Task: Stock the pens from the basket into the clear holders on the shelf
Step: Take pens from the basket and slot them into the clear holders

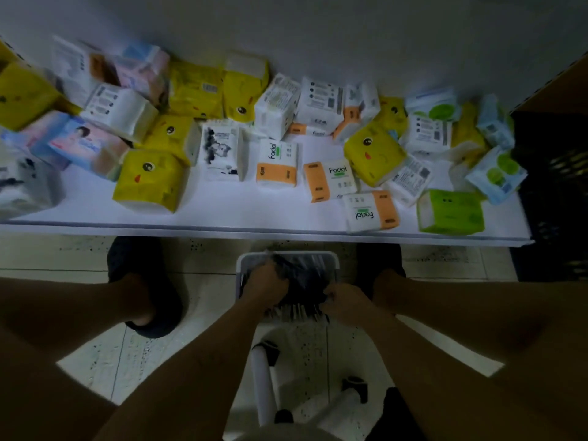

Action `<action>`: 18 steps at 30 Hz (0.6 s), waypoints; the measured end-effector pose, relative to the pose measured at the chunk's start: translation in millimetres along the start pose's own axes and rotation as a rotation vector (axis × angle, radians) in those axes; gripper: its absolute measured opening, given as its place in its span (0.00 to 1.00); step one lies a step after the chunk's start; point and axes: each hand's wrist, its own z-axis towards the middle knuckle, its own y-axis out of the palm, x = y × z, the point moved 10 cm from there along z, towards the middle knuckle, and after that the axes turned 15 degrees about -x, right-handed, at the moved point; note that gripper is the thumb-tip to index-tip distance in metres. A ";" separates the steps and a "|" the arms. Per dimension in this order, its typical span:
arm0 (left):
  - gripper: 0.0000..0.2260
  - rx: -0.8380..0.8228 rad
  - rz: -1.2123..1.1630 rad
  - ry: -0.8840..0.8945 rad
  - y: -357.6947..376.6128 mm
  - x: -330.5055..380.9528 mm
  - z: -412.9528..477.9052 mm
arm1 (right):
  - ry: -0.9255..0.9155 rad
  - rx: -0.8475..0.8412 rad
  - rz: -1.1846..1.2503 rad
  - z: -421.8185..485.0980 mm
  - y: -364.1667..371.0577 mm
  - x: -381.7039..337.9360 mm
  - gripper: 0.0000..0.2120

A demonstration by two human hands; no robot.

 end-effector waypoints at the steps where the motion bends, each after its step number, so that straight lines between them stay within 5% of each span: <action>1: 0.09 0.031 -0.058 0.000 -4.4 0.5 3.8 | -0.014 0.005 0.022 1.1 -0.6 -3.5 0.11; 5: 0.07 0.056 -0.194 0.031 -8.1 2.1 18.7 | -0.028 0.056 0.068 4.9 -11.2 -5.7 0.22; 11: 0.10 -0.032 -0.428 -0.039 3.6 -4.4 34.8 | -0.052 0.094 0.191 7.1 -20.4 -1.2 0.22; 18: 0.05 0.329 -0.618 -0.036 -19.4 -17.7 2.0 | 0.000 0.079 0.200 20.9 -8.6 15.5 0.12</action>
